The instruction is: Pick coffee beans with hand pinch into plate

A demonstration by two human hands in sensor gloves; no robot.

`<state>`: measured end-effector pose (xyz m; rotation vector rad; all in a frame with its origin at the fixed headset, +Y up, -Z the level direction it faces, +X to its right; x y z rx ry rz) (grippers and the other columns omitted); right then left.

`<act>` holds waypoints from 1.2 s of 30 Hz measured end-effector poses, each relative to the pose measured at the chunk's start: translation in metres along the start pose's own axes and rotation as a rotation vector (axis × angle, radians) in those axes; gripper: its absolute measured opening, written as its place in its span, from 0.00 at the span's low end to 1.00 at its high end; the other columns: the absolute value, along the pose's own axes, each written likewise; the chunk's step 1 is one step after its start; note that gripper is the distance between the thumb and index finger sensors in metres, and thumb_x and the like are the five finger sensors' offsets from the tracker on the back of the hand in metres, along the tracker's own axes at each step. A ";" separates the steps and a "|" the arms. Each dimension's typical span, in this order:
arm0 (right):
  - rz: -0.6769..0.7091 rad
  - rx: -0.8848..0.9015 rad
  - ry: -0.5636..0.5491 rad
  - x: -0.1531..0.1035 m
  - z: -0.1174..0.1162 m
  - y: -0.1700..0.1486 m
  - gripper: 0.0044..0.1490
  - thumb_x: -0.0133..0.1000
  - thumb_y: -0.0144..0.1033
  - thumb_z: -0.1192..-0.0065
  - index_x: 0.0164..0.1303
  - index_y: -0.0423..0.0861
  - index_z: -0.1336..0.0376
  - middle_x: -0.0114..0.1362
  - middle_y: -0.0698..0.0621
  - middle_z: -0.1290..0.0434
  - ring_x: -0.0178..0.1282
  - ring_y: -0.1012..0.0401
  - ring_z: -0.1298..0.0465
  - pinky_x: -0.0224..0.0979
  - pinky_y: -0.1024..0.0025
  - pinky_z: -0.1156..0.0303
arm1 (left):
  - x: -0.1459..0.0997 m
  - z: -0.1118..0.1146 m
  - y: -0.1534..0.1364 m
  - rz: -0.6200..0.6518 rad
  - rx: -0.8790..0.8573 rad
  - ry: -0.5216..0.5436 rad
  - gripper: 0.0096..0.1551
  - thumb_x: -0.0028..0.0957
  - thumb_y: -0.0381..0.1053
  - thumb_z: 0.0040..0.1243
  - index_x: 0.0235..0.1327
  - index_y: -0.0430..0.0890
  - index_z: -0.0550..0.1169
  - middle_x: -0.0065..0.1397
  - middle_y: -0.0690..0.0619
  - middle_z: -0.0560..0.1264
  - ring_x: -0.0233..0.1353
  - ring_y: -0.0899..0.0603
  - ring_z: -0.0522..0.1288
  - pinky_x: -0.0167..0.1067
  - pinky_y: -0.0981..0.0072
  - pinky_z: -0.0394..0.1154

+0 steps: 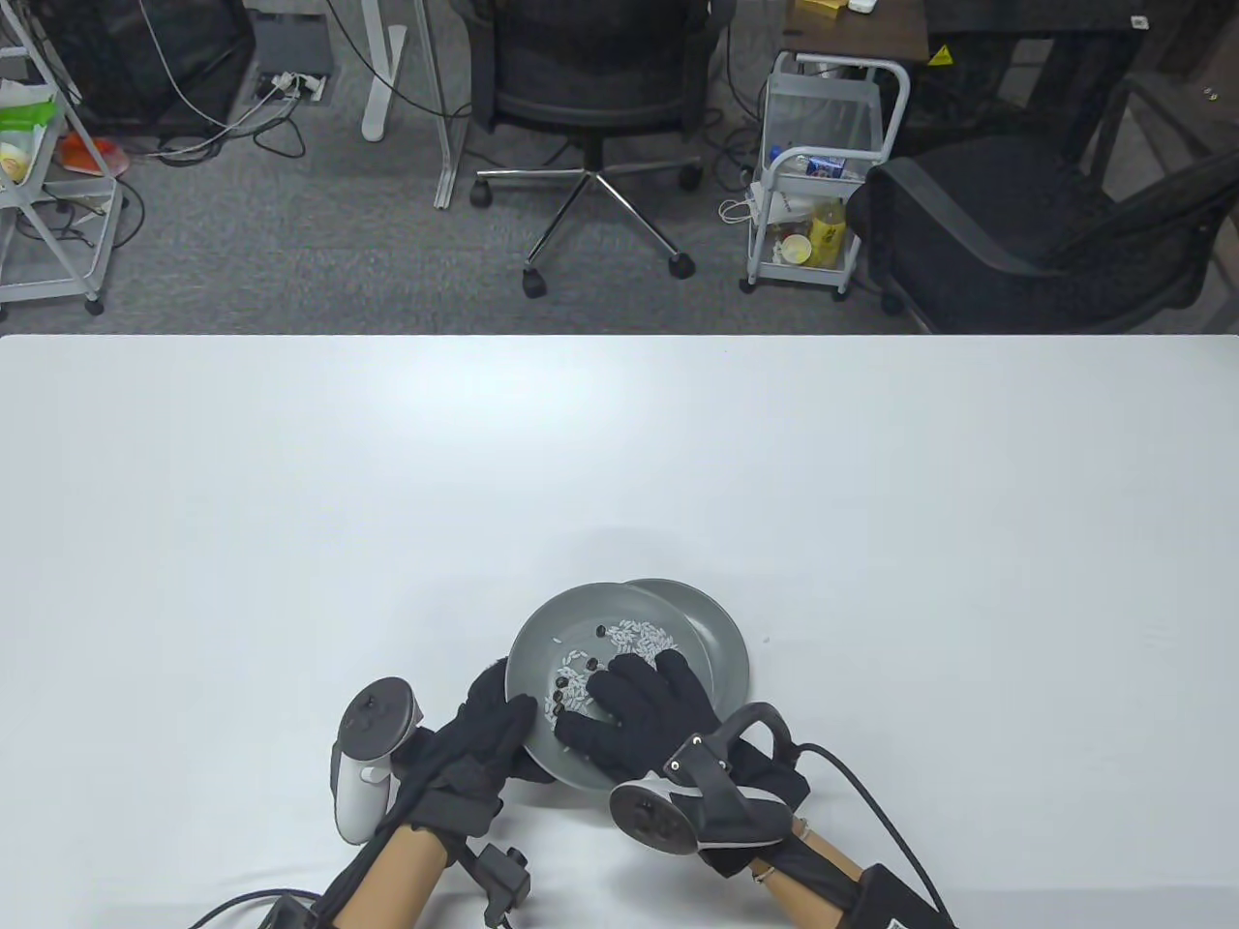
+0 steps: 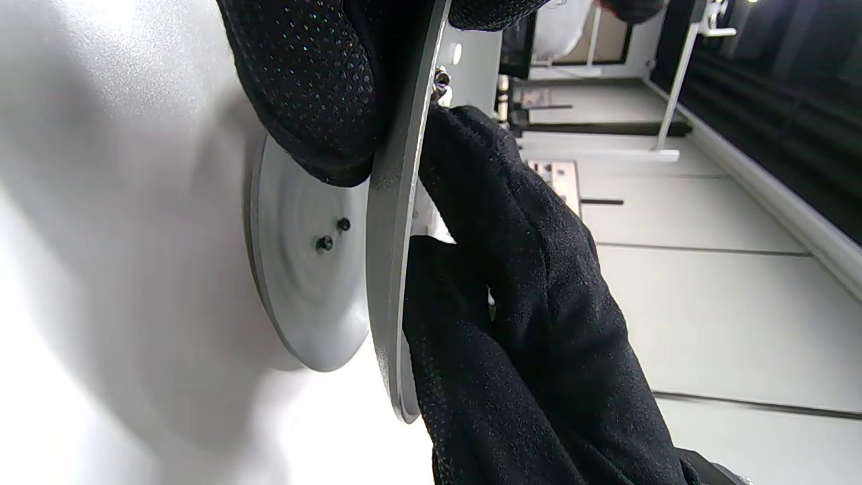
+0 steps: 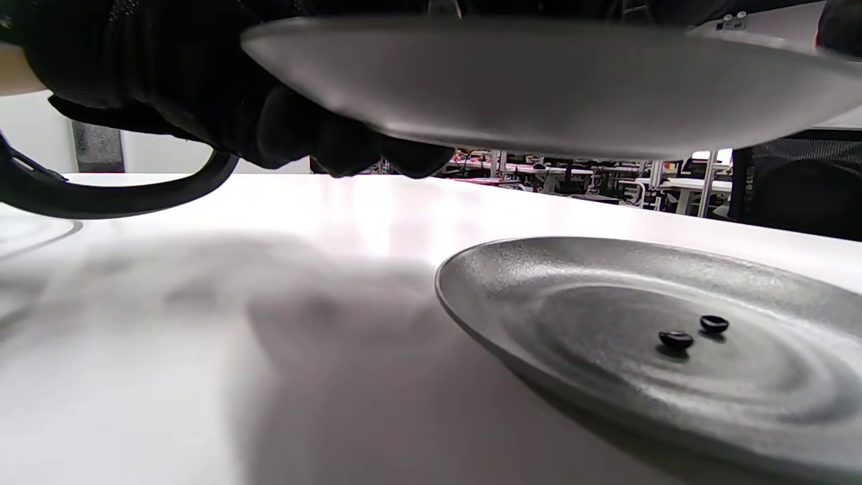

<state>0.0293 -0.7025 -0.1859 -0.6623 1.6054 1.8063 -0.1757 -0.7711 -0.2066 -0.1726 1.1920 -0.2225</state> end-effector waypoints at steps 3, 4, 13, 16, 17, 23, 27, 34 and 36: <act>0.006 -0.018 -0.006 0.000 0.000 0.001 0.23 0.72 0.49 0.49 0.78 0.68 0.42 0.87 0.50 0.41 0.89 0.46 0.43 0.85 0.38 0.49 | 0.000 0.000 0.000 -0.005 -0.004 0.003 0.35 0.72 0.43 0.43 0.83 0.35 0.44 0.79 0.34 0.63 0.64 0.36 0.76 0.57 0.59 0.79; 0.004 -0.026 -0.011 -0.001 0.001 0.000 0.22 0.72 0.49 0.49 0.77 0.68 0.42 0.87 0.51 0.40 0.89 0.47 0.42 0.85 0.38 0.49 | 0.000 0.000 0.000 -0.006 -0.010 0.005 0.35 0.72 0.43 0.43 0.83 0.35 0.44 0.79 0.34 0.63 0.64 0.36 0.76 0.57 0.59 0.79; -0.013 -0.002 -0.071 -0.002 0.007 -0.008 0.20 0.65 0.55 0.43 0.68 0.68 0.36 0.81 0.55 0.34 0.87 0.50 0.39 0.85 0.38 0.47 | -0.002 0.002 0.005 0.005 0.015 0.011 0.35 0.72 0.43 0.43 0.82 0.34 0.45 0.78 0.33 0.64 0.62 0.36 0.78 0.55 0.61 0.81; -0.022 0.055 -0.102 -0.004 0.010 -0.013 0.20 0.64 0.56 0.44 0.66 0.68 0.35 0.79 0.57 0.34 0.87 0.51 0.38 0.85 0.38 0.47 | -0.003 0.003 0.008 0.028 0.016 0.017 0.35 0.72 0.43 0.43 0.82 0.33 0.46 0.77 0.33 0.65 0.61 0.36 0.79 0.53 0.63 0.82; -0.025 0.084 -0.101 -0.004 0.009 -0.014 0.20 0.64 0.56 0.44 0.66 0.68 0.35 0.79 0.57 0.33 0.87 0.51 0.38 0.85 0.38 0.47 | -0.003 0.003 0.009 0.030 0.012 0.018 0.35 0.72 0.43 0.43 0.82 0.33 0.46 0.77 0.32 0.65 0.61 0.37 0.79 0.53 0.63 0.82; -0.002 0.058 -0.115 -0.003 0.003 -0.009 0.20 0.62 0.56 0.41 0.63 0.66 0.33 0.74 0.59 0.31 0.85 0.53 0.36 0.85 0.39 0.46 | -0.003 0.004 0.007 0.008 0.031 0.027 0.35 0.71 0.42 0.44 0.82 0.33 0.46 0.77 0.32 0.65 0.61 0.35 0.78 0.53 0.61 0.82; 0.002 0.069 -0.151 -0.004 0.004 -0.009 0.19 0.63 0.55 0.41 0.62 0.64 0.33 0.73 0.61 0.31 0.84 0.55 0.34 0.85 0.40 0.45 | -0.003 0.003 0.007 0.020 0.022 0.042 0.35 0.72 0.43 0.43 0.82 0.33 0.46 0.77 0.32 0.65 0.61 0.36 0.78 0.53 0.61 0.82; 0.010 0.096 -0.129 -0.003 0.001 -0.007 0.18 0.68 0.51 0.46 0.66 0.60 0.34 0.74 0.57 0.32 0.84 0.53 0.35 0.85 0.40 0.45 | -0.003 0.003 0.005 0.009 0.028 0.040 0.35 0.72 0.42 0.43 0.82 0.32 0.45 0.77 0.32 0.65 0.61 0.36 0.78 0.54 0.62 0.81; 0.002 0.109 -0.142 -0.003 0.003 -0.009 0.18 0.68 0.50 0.46 0.66 0.60 0.34 0.74 0.57 0.32 0.83 0.53 0.35 0.85 0.41 0.45 | -0.002 0.002 0.004 0.010 0.013 0.043 0.35 0.72 0.42 0.42 0.82 0.32 0.45 0.77 0.33 0.64 0.61 0.37 0.78 0.54 0.62 0.81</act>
Point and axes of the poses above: the tracker on the back of each hand, its own y axis roughly to the thumb side, its own x axis roughly from the wrist to the fingertips, z = x × y, the point moved 1 cm from there along x, roughly from the wrist to the fingertips
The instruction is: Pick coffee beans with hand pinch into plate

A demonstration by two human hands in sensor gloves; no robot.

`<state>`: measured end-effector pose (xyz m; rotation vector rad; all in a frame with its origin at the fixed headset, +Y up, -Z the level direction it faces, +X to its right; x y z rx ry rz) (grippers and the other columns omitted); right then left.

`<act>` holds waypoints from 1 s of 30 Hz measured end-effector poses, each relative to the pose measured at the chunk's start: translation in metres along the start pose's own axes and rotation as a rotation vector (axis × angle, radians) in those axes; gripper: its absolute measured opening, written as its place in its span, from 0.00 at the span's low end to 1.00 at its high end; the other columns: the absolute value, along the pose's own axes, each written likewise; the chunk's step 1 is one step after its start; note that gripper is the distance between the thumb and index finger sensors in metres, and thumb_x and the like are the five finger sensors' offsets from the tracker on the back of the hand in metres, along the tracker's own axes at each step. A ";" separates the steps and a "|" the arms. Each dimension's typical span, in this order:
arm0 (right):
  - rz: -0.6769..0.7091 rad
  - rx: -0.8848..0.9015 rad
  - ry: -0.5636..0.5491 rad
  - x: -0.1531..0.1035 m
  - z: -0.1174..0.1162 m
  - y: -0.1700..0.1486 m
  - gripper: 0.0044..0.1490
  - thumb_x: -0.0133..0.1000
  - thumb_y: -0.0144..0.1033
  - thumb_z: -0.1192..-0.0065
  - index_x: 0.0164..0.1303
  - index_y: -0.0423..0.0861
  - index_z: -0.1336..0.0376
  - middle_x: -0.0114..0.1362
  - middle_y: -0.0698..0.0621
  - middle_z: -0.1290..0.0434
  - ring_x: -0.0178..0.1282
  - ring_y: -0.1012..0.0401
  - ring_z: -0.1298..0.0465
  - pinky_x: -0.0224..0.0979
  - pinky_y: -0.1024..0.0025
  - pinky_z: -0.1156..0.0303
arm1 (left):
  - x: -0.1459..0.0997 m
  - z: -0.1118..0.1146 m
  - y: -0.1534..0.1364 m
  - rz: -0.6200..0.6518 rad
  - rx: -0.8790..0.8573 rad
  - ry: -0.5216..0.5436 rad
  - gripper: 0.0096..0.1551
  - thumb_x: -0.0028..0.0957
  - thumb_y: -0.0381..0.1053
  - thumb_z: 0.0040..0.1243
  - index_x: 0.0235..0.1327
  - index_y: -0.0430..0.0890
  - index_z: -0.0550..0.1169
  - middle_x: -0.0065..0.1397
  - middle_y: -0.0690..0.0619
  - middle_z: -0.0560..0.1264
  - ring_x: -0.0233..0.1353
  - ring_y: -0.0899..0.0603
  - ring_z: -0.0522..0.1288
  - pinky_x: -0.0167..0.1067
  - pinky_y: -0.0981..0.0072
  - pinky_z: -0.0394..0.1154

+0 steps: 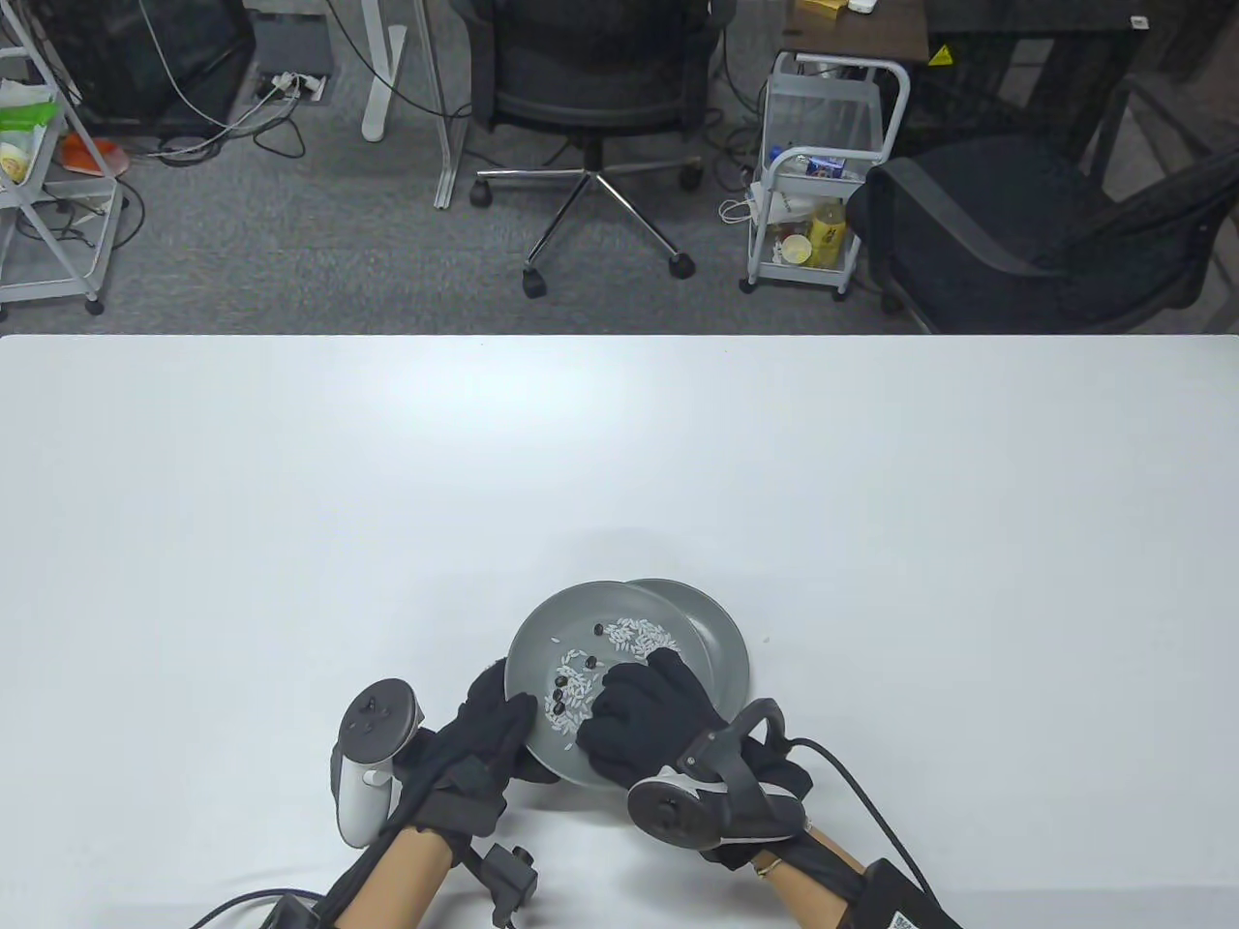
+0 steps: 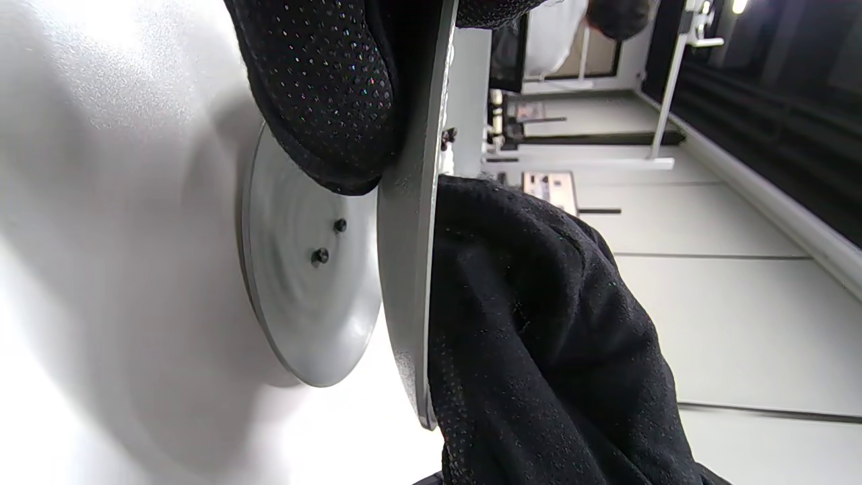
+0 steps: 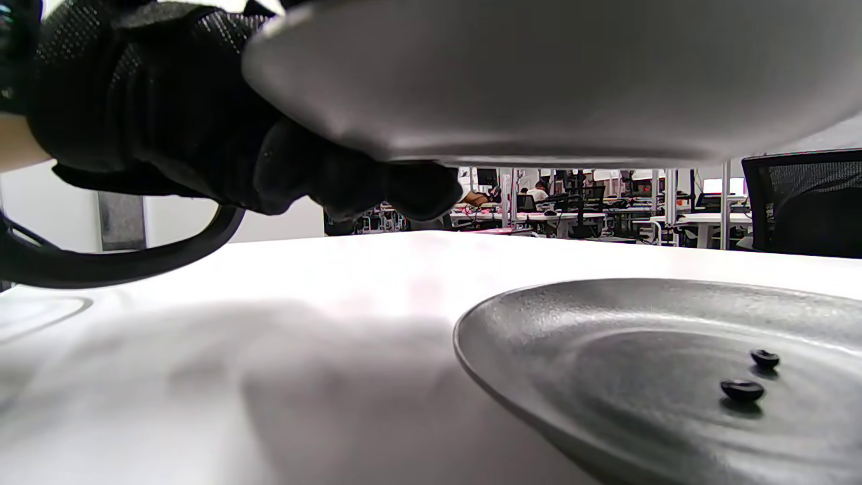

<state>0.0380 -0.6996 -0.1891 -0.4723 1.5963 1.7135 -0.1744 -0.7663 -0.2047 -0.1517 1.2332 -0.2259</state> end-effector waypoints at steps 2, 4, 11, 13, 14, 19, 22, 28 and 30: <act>-0.018 0.034 -0.035 -0.001 0.007 -0.004 0.18 0.68 0.50 0.46 0.66 0.59 0.34 0.74 0.57 0.32 0.83 0.52 0.35 0.85 0.41 0.44 | 0.000 -0.001 -0.001 0.001 -0.013 0.004 0.35 0.72 0.42 0.42 0.82 0.33 0.44 0.78 0.33 0.64 0.62 0.37 0.78 0.55 0.62 0.81; -0.052 0.080 -0.102 -0.002 0.017 -0.012 0.18 0.69 0.49 0.46 0.66 0.59 0.34 0.74 0.56 0.32 0.82 0.51 0.34 0.84 0.42 0.43 | 0.000 -0.002 -0.002 -0.007 -0.021 0.011 0.35 0.72 0.42 0.42 0.82 0.33 0.44 0.78 0.33 0.64 0.62 0.36 0.77 0.55 0.61 0.81; -0.326 -0.107 -0.141 -0.013 0.025 -0.071 0.18 0.70 0.47 0.46 0.67 0.56 0.34 0.74 0.52 0.32 0.81 0.48 0.34 0.82 0.40 0.43 | 0.001 -0.003 -0.005 -0.020 -0.038 0.010 0.35 0.72 0.42 0.42 0.82 0.34 0.44 0.79 0.33 0.63 0.63 0.36 0.77 0.56 0.60 0.80; -0.386 -0.150 -0.063 -0.016 0.013 -0.087 0.18 0.70 0.47 0.45 0.67 0.55 0.33 0.73 0.52 0.32 0.80 0.47 0.34 0.82 0.39 0.42 | 0.001 -0.003 -0.005 -0.021 -0.042 0.015 0.35 0.72 0.42 0.42 0.82 0.35 0.44 0.79 0.33 0.63 0.64 0.36 0.77 0.57 0.60 0.80; -0.411 -0.157 -0.018 -0.016 0.007 -0.092 0.18 0.70 0.47 0.45 0.67 0.55 0.33 0.73 0.52 0.31 0.80 0.47 0.34 0.81 0.39 0.42 | 0.001 -0.004 -0.005 -0.023 -0.045 0.016 0.35 0.72 0.42 0.42 0.82 0.35 0.44 0.79 0.33 0.63 0.64 0.36 0.76 0.57 0.60 0.80; -0.473 -0.101 0.242 -0.018 -0.031 -0.109 0.18 0.70 0.47 0.44 0.67 0.55 0.33 0.74 0.52 0.31 0.81 0.47 0.34 0.82 0.39 0.42 | 0.001 -0.004 -0.006 -0.032 -0.054 0.016 0.35 0.72 0.42 0.42 0.82 0.35 0.44 0.79 0.33 0.62 0.64 0.35 0.76 0.57 0.59 0.80; -0.461 -0.132 0.285 -0.016 -0.040 -0.107 0.18 0.70 0.47 0.44 0.67 0.56 0.33 0.74 0.53 0.31 0.81 0.48 0.33 0.82 0.39 0.43 | 0.001 -0.004 -0.006 -0.029 -0.052 0.013 0.35 0.72 0.42 0.42 0.82 0.35 0.44 0.79 0.33 0.62 0.64 0.35 0.76 0.57 0.59 0.80; -0.465 -0.131 0.298 -0.016 -0.040 -0.107 0.19 0.70 0.48 0.45 0.68 0.56 0.33 0.75 0.53 0.31 0.82 0.48 0.33 0.82 0.39 0.43 | 0.001 -0.004 -0.006 -0.025 -0.050 0.010 0.35 0.72 0.42 0.42 0.82 0.35 0.44 0.79 0.34 0.63 0.64 0.36 0.76 0.57 0.59 0.80; -0.480 -0.119 0.277 -0.018 -0.034 -0.110 0.20 0.71 0.48 0.47 0.70 0.55 0.34 0.77 0.51 0.32 0.82 0.47 0.34 0.82 0.39 0.44 | 0.001 -0.004 -0.006 -0.024 -0.046 0.009 0.35 0.72 0.42 0.42 0.82 0.35 0.44 0.79 0.33 0.63 0.64 0.36 0.77 0.57 0.59 0.80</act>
Point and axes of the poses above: the tracker on the back of each hand, its own y axis roughly to the thumb side, its own x axis roughly from the wrist to the fingertips, z = x × y, the point moved 1 cm from there along x, roughly from the wrist to the fingertips
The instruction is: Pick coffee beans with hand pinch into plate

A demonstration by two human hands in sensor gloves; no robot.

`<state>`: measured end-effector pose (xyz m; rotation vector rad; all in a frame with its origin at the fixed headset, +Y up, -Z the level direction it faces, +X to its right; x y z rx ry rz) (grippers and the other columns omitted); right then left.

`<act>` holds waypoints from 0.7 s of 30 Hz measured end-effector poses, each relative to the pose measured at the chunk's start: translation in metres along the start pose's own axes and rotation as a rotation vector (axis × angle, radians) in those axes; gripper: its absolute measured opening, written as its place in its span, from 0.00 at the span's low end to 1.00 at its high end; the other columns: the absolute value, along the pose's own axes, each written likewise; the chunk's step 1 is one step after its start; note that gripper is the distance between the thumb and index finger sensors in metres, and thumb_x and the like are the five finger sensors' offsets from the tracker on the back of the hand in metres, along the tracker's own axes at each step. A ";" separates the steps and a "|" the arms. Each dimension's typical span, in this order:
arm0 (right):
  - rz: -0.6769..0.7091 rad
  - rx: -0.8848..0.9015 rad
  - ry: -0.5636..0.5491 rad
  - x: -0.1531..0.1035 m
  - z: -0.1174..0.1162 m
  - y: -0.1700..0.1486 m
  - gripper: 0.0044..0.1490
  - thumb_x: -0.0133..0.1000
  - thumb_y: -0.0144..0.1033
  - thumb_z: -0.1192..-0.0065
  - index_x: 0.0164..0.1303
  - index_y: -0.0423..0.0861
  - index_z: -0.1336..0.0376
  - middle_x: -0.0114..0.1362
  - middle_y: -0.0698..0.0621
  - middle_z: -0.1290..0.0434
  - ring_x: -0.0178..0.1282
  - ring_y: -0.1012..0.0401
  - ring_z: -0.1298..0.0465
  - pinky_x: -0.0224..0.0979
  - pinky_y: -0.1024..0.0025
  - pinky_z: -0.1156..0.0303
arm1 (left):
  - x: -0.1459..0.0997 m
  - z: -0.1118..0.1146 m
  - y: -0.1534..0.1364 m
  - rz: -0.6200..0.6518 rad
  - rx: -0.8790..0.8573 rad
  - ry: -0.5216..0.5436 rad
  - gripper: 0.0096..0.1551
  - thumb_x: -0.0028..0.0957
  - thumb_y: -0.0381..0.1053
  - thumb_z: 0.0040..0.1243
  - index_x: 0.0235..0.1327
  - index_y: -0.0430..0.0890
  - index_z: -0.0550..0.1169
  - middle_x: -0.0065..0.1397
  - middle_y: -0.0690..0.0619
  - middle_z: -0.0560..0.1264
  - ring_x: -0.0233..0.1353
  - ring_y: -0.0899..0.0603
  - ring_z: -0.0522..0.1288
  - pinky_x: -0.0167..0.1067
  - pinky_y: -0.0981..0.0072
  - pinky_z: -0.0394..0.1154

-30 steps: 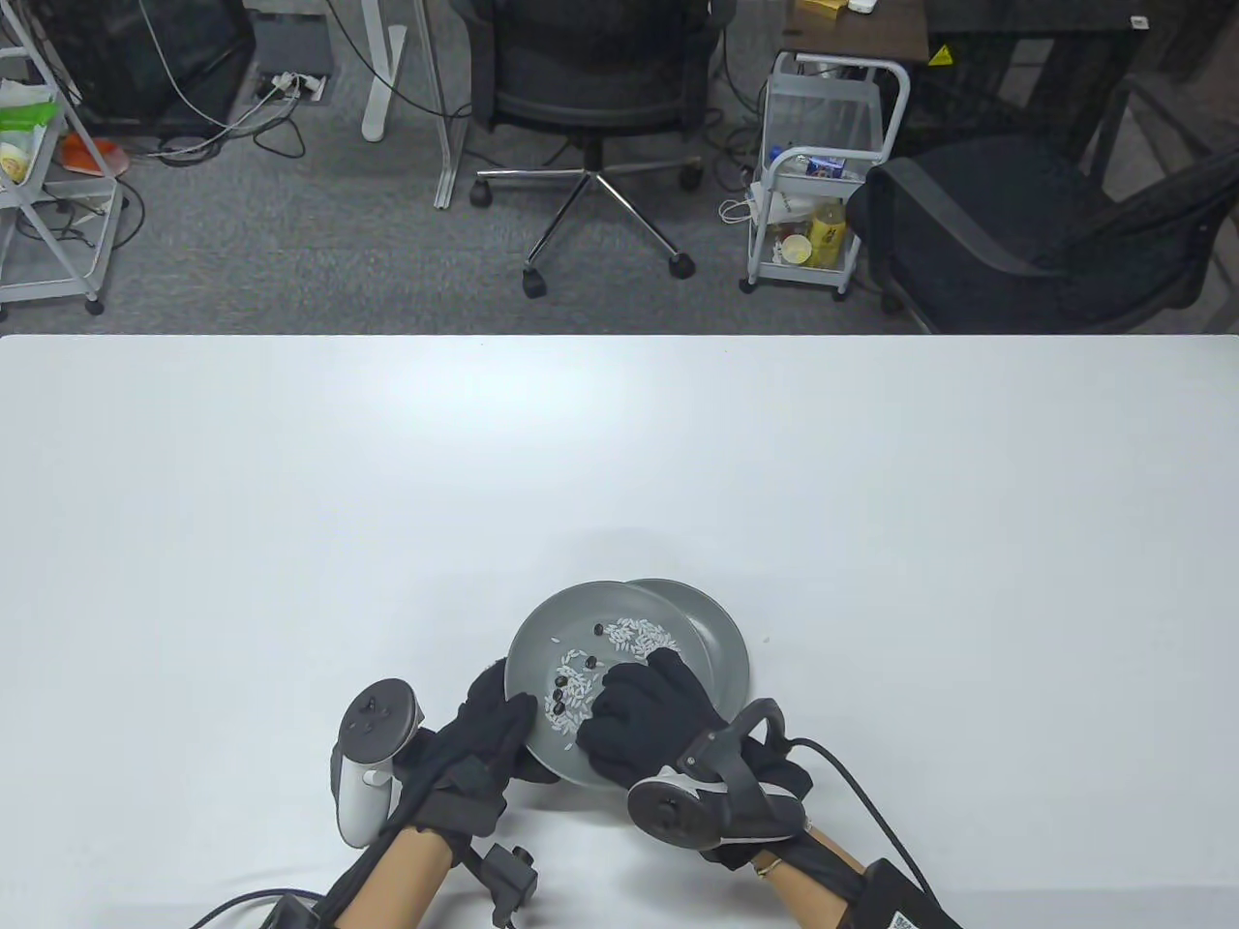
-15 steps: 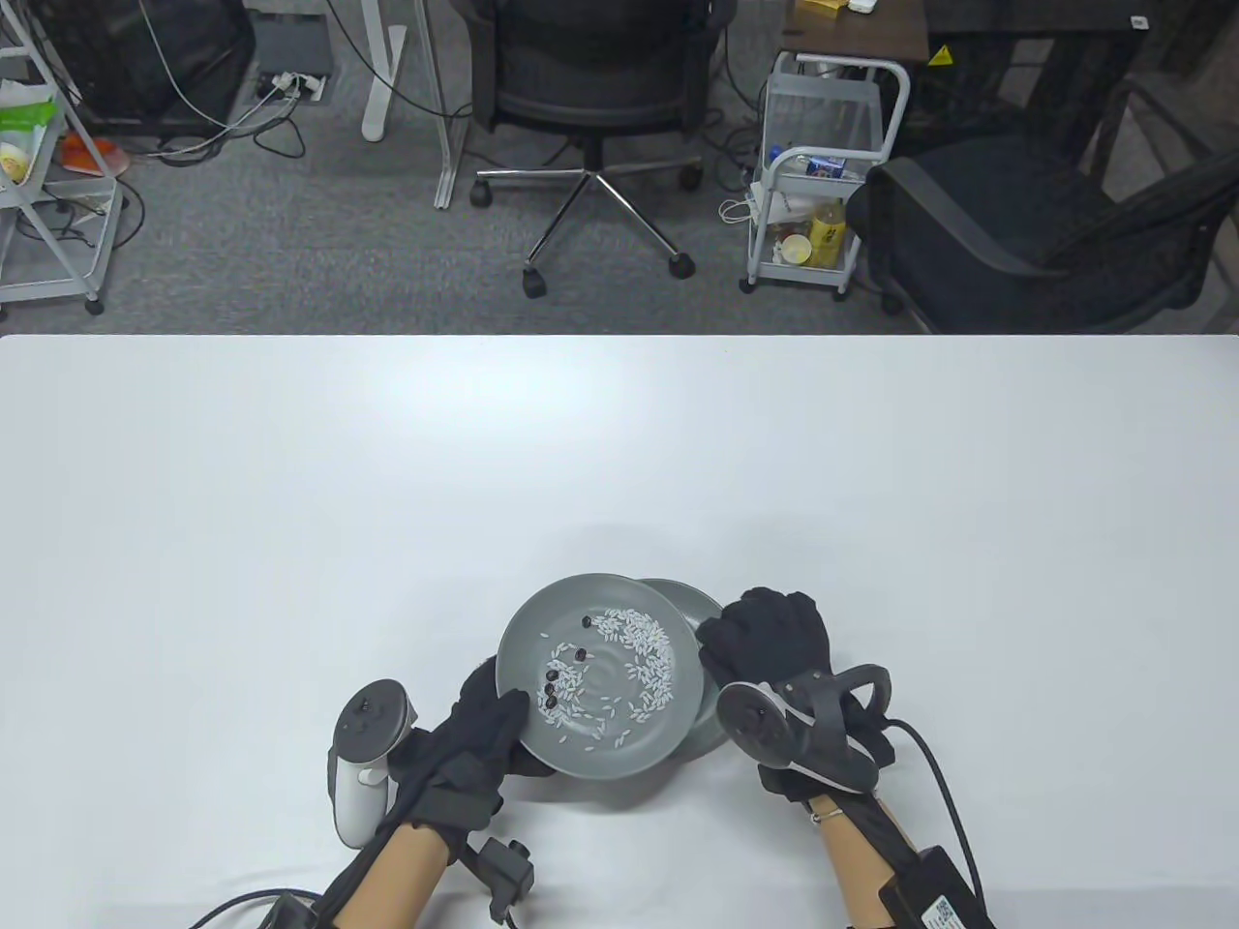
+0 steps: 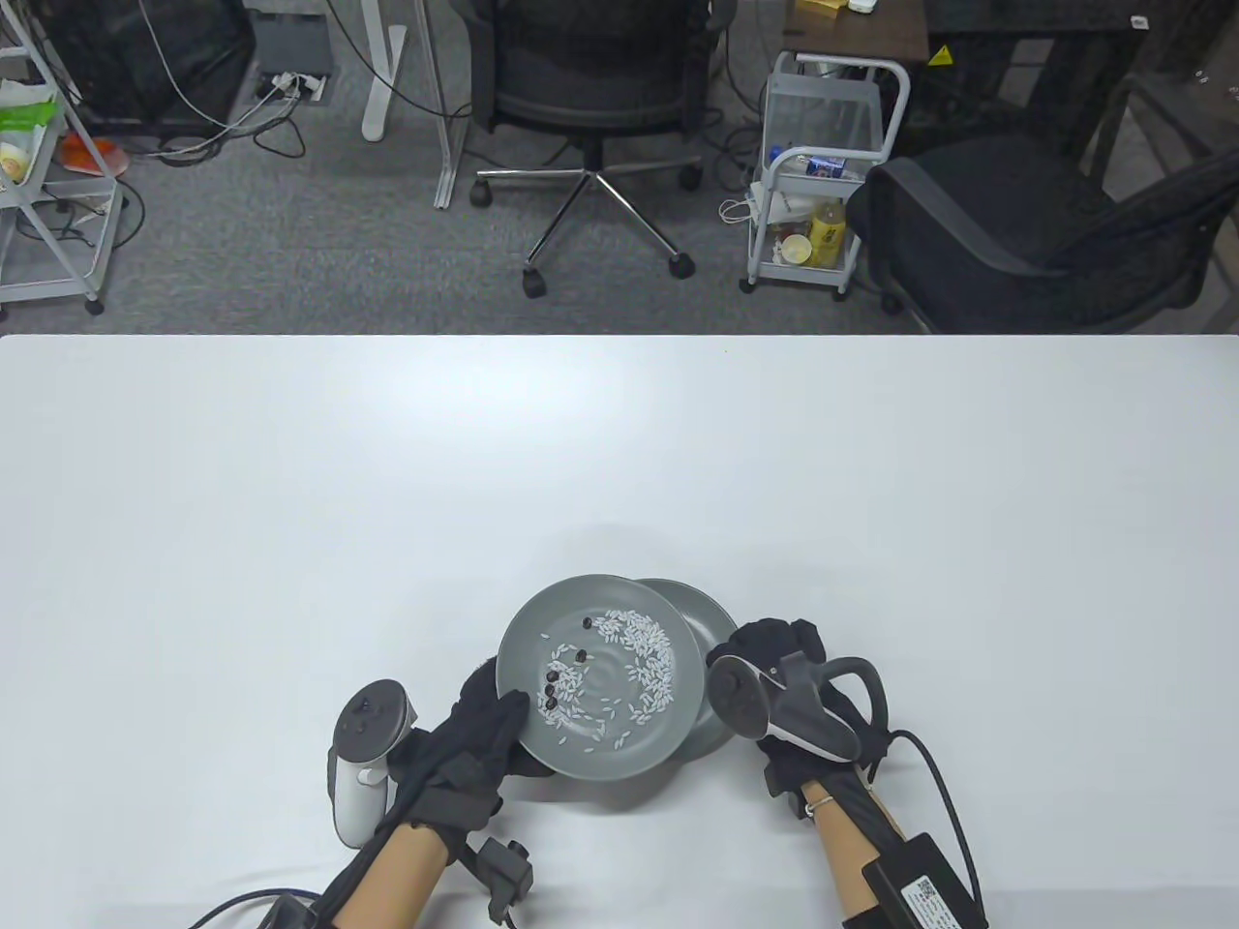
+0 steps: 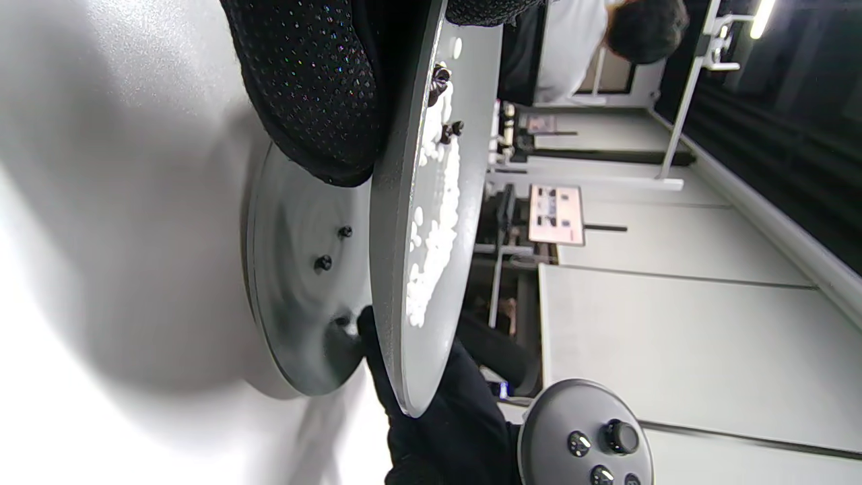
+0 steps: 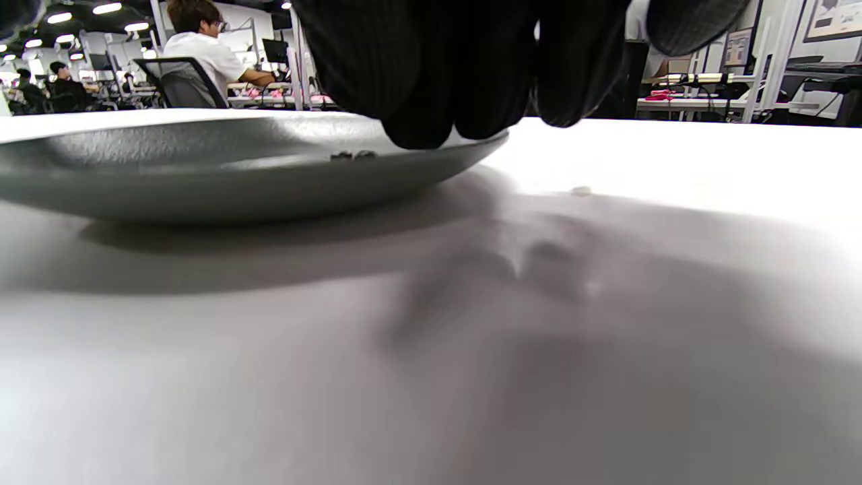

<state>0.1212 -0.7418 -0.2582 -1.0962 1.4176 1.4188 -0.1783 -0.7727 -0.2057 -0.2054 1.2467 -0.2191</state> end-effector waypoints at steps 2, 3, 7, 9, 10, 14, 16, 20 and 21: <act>-0.009 0.025 -0.035 -0.001 0.006 -0.003 0.21 0.71 0.48 0.48 0.72 0.54 0.34 0.78 0.50 0.32 0.82 0.46 0.34 0.82 0.38 0.44 | 0.000 0.000 0.000 0.002 0.003 -0.004 0.35 0.72 0.42 0.42 0.82 0.35 0.44 0.79 0.34 0.63 0.64 0.36 0.77 0.57 0.60 0.80; -0.017 0.060 -0.087 -0.003 0.013 -0.005 0.22 0.72 0.48 0.48 0.73 0.54 0.35 0.79 0.49 0.33 0.82 0.46 0.34 0.82 0.38 0.44 | 0.000 0.000 0.000 0.003 0.005 -0.006 0.35 0.72 0.42 0.42 0.82 0.35 0.44 0.79 0.33 0.63 0.64 0.36 0.77 0.57 0.60 0.80; 0.011 0.154 -0.278 -0.012 0.033 -0.001 0.23 0.72 0.46 0.49 0.77 0.54 0.38 0.81 0.47 0.35 0.82 0.44 0.36 0.82 0.38 0.45 | 0.001 0.001 -0.001 0.005 0.012 -0.016 0.35 0.72 0.42 0.42 0.82 0.34 0.44 0.79 0.33 0.63 0.64 0.36 0.77 0.57 0.60 0.80; 0.092 0.169 -0.332 -0.017 0.042 0.012 0.24 0.72 0.47 0.50 0.78 0.57 0.40 0.82 0.48 0.36 0.83 0.45 0.37 0.83 0.38 0.46 | 0.001 0.002 -0.001 0.006 0.019 -0.026 0.35 0.72 0.42 0.42 0.82 0.34 0.44 0.78 0.33 0.64 0.63 0.36 0.77 0.57 0.60 0.80; 0.120 0.169 -0.327 -0.019 0.044 0.018 0.24 0.72 0.47 0.50 0.79 0.59 0.41 0.83 0.48 0.37 0.85 0.45 0.38 0.83 0.38 0.46 | 0.001 0.002 -0.001 0.006 0.022 -0.029 0.35 0.72 0.42 0.42 0.82 0.34 0.45 0.78 0.33 0.64 0.63 0.36 0.77 0.56 0.60 0.80; 0.268 0.126 -0.248 -0.026 0.046 0.054 0.26 0.73 0.49 0.54 0.83 0.63 0.45 0.87 0.47 0.41 0.88 0.44 0.43 0.85 0.37 0.51 | 0.001 0.004 0.000 0.011 0.043 -0.049 0.35 0.72 0.42 0.42 0.82 0.34 0.45 0.78 0.33 0.64 0.63 0.36 0.77 0.56 0.60 0.81; 0.305 0.097 -0.217 -0.029 0.045 0.066 0.26 0.74 0.48 0.55 0.84 0.63 0.47 0.88 0.46 0.43 0.89 0.43 0.45 0.85 0.37 0.52 | 0.001 0.006 0.000 0.016 0.055 -0.060 0.35 0.72 0.42 0.43 0.82 0.34 0.45 0.78 0.33 0.64 0.63 0.36 0.77 0.56 0.60 0.81; 0.325 -0.007 -0.182 -0.030 0.038 0.078 0.27 0.74 0.48 0.56 0.85 0.63 0.48 0.89 0.45 0.44 0.89 0.42 0.47 0.85 0.36 0.53 | 0.001 0.009 0.001 0.027 0.076 -0.085 0.35 0.71 0.42 0.43 0.82 0.34 0.45 0.78 0.33 0.64 0.63 0.36 0.78 0.56 0.60 0.81; 0.323 -0.017 -0.183 -0.029 0.036 0.077 0.27 0.74 0.48 0.56 0.86 0.63 0.48 0.89 0.45 0.44 0.89 0.42 0.47 0.85 0.36 0.53 | 0.001 0.009 0.001 0.029 0.079 -0.089 0.35 0.71 0.42 0.43 0.82 0.34 0.46 0.78 0.33 0.65 0.63 0.36 0.78 0.55 0.60 0.81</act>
Point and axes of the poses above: the tracker on the back of each hand, its own y axis roughly to the thumb side, its own x axis roughly from the wrist to the fingertips, z = x × y, the point moved 1 cm from there along x, roughly from the wrist to the fingertips
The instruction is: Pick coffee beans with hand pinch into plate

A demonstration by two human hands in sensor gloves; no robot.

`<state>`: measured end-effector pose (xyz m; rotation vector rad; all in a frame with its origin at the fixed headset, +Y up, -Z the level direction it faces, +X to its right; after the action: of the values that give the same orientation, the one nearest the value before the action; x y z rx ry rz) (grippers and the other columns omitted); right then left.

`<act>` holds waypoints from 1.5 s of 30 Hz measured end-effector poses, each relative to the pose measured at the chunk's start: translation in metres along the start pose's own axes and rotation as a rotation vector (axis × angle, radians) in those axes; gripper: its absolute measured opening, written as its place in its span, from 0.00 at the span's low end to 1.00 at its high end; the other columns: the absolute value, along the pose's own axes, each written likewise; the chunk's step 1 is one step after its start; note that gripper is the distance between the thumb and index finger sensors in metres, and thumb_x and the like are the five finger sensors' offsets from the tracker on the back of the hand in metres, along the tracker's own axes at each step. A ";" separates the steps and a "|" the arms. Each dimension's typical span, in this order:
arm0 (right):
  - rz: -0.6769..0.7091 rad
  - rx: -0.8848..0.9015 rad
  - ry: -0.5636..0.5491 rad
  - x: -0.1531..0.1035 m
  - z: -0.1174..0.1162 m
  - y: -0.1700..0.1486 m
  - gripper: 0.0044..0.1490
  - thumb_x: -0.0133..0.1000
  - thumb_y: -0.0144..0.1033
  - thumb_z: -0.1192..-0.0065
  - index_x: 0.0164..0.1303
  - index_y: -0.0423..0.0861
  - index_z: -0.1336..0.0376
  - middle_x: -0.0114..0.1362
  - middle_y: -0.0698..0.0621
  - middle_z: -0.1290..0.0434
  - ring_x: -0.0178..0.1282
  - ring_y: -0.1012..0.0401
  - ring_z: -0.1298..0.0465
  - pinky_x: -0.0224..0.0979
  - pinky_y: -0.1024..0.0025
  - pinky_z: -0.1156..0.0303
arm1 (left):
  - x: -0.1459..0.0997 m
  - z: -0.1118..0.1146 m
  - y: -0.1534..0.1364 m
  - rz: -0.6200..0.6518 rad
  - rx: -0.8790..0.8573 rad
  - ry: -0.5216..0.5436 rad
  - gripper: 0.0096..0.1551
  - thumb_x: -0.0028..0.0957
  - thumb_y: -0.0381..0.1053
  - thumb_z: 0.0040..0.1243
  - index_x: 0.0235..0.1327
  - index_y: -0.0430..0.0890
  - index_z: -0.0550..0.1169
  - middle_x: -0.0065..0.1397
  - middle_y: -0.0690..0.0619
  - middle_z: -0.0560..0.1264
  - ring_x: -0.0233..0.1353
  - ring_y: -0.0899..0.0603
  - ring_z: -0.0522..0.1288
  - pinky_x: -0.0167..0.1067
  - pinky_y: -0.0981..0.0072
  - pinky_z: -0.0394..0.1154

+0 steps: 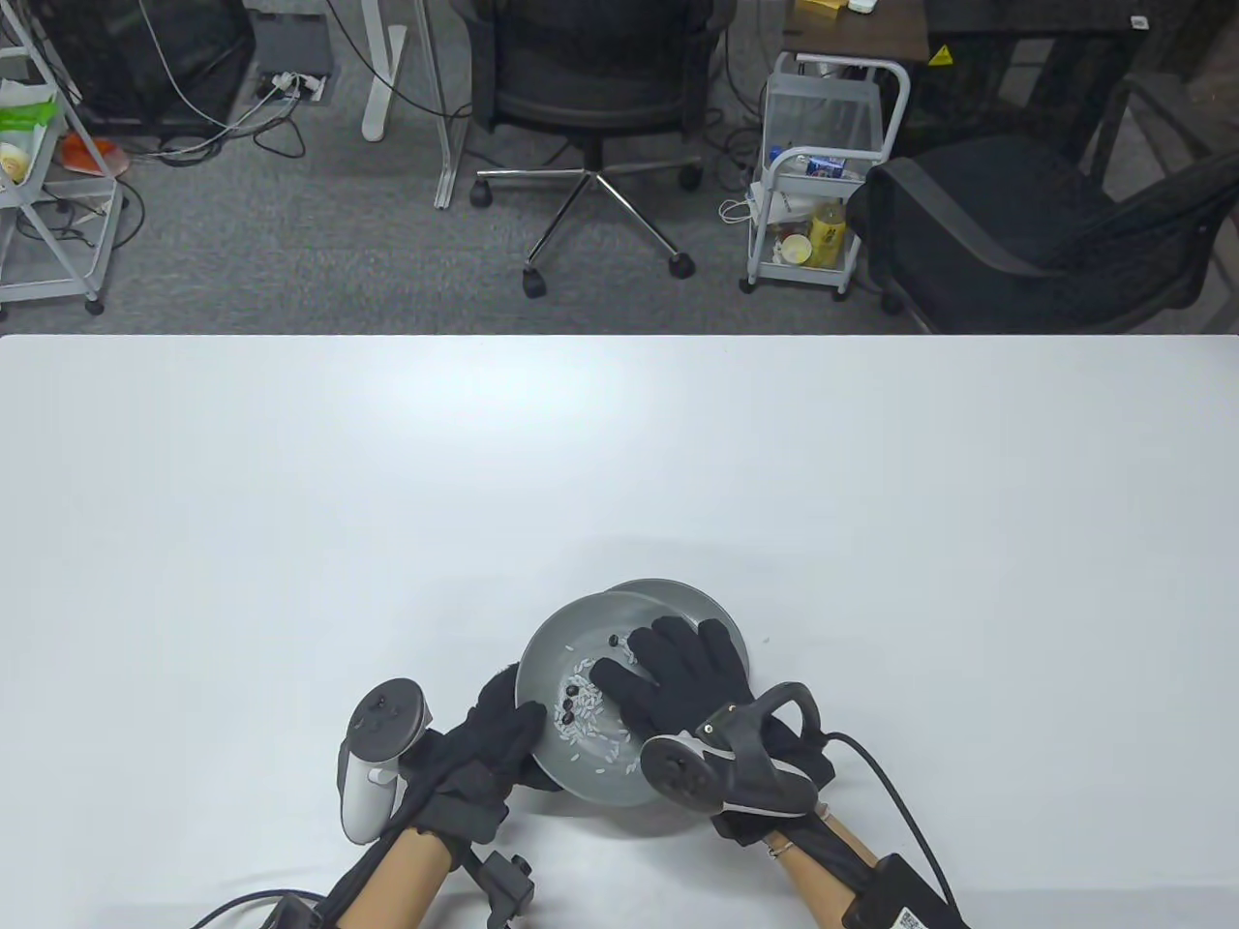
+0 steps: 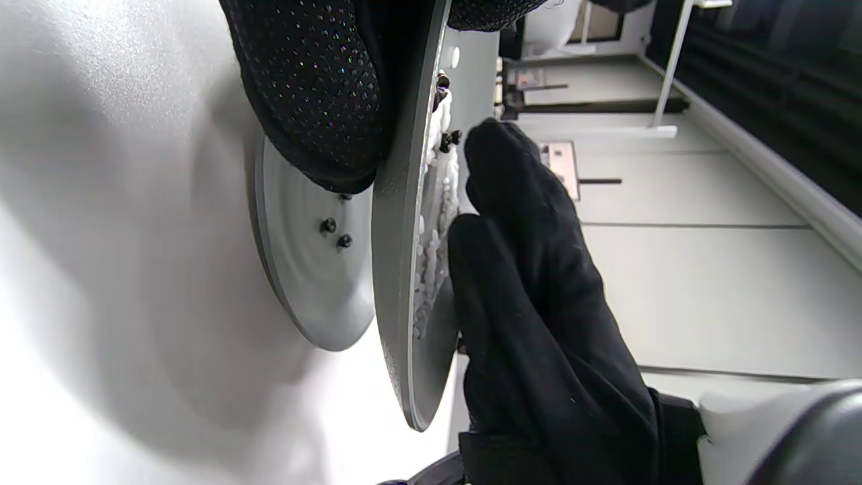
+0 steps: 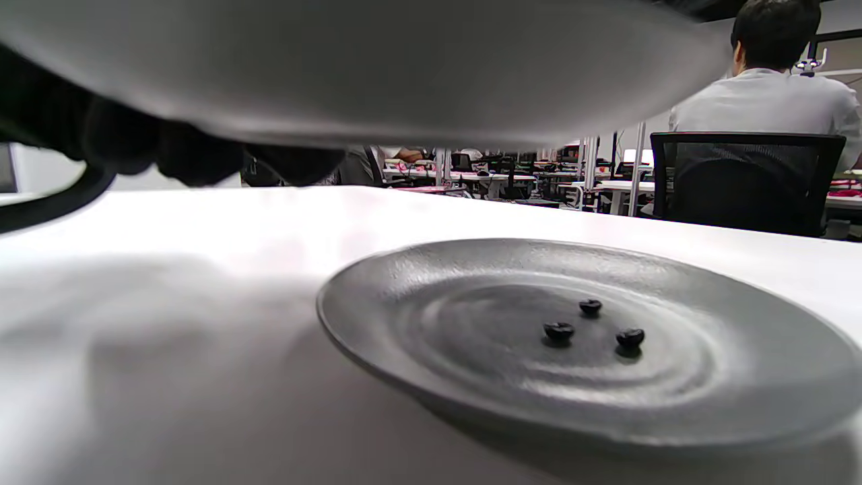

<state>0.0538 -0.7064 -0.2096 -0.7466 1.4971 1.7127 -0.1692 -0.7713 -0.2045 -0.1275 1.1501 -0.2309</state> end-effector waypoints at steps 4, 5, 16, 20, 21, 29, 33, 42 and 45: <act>-0.005 0.043 0.027 0.001 -0.002 -0.002 0.27 0.74 0.47 0.55 0.85 0.61 0.47 0.89 0.45 0.44 0.89 0.42 0.47 0.85 0.36 0.53 | 0.000 0.002 0.001 0.004 0.017 -0.015 0.35 0.71 0.42 0.43 0.82 0.34 0.46 0.78 0.33 0.65 0.62 0.36 0.78 0.55 0.60 0.81; -0.005 0.043 0.027 0.001 -0.002 -0.002 0.26 0.74 0.47 0.55 0.84 0.61 0.46 0.89 0.45 0.44 0.89 0.42 0.47 0.85 0.36 0.53 | 0.000 0.002 0.001 0.003 0.018 -0.017 0.35 0.71 0.42 0.43 0.82 0.34 0.46 0.78 0.33 0.65 0.62 0.36 0.78 0.55 0.60 0.81; -0.003 -0.050 -0.101 -0.002 -0.003 0.001 0.19 0.67 0.49 0.42 0.67 0.59 0.34 0.77 0.55 0.33 0.84 0.49 0.35 0.83 0.39 0.44 | 0.001 0.003 -0.001 -0.005 0.013 -0.030 0.35 0.72 0.43 0.44 0.83 0.34 0.46 0.78 0.32 0.64 0.62 0.35 0.78 0.55 0.60 0.81; 0.002 -0.040 -0.087 -0.002 -0.003 0.001 0.19 0.68 0.49 0.43 0.67 0.58 0.34 0.76 0.55 0.33 0.84 0.50 0.35 0.84 0.39 0.45 | 0.001 0.004 -0.001 -0.014 0.014 -0.028 0.35 0.72 0.43 0.43 0.83 0.34 0.46 0.78 0.33 0.64 0.62 0.35 0.78 0.55 0.60 0.81; -0.001 -0.026 -0.088 -0.002 -0.002 0.000 0.19 0.68 0.48 0.43 0.67 0.57 0.34 0.76 0.55 0.33 0.84 0.50 0.35 0.84 0.39 0.45 | 0.001 0.004 -0.001 -0.014 0.012 -0.026 0.35 0.72 0.43 0.43 0.83 0.34 0.46 0.78 0.33 0.64 0.62 0.36 0.78 0.55 0.60 0.81; -0.177 0.016 -0.236 -0.008 0.016 -0.040 0.19 0.70 0.47 0.45 0.69 0.55 0.35 0.76 0.52 0.33 0.82 0.47 0.35 0.82 0.38 0.45 | 0.000 -0.002 -0.004 -0.033 -0.027 0.029 0.35 0.72 0.43 0.42 0.83 0.35 0.45 0.79 0.34 0.63 0.63 0.36 0.77 0.56 0.59 0.80; -0.309 0.022 -0.198 -0.011 0.006 -0.067 0.19 0.71 0.45 0.45 0.69 0.53 0.35 0.76 0.50 0.33 0.81 0.45 0.35 0.82 0.37 0.46 | 0.000 -0.005 -0.005 -0.044 -0.042 0.049 0.34 0.72 0.42 0.42 0.83 0.35 0.45 0.79 0.34 0.63 0.64 0.35 0.76 0.57 0.59 0.80; -0.291 -0.022 0.091 -0.004 -0.039 -0.073 0.19 0.70 0.46 0.44 0.68 0.55 0.34 0.76 0.53 0.32 0.83 0.48 0.34 0.83 0.39 0.44 | 0.000 -0.005 -0.005 -0.039 -0.048 0.052 0.34 0.72 0.43 0.42 0.83 0.36 0.45 0.79 0.34 0.63 0.64 0.35 0.76 0.57 0.59 0.79; -0.285 -0.042 0.121 -0.003 -0.041 -0.071 0.19 0.70 0.46 0.45 0.69 0.56 0.34 0.77 0.53 0.32 0.83 0.48 0.34 0.83 0.39 0.44 | 0.000 -0.005 -0.005 -0.042 -0.047 0.051 0.34 0.72 0.43 0.42 0.83 0.36 0.45 0.79 0.34 0.63 0.64 0.35 0.76 0.57 0.59 0.79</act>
<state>0.1122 -0.7429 -0.2535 -1.0486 1.3624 1.5096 -0.1744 -0.7756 -0.2058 -0.1881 1.2049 -0.2461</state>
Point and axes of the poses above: the tracker on the back of each hand, its own y axis roughly to the thumb side, its own x axis roughly from the wrist to the fingertips, z = x × y, the point moved 1 cm from there along x, roughly from the wrist to the fingertips
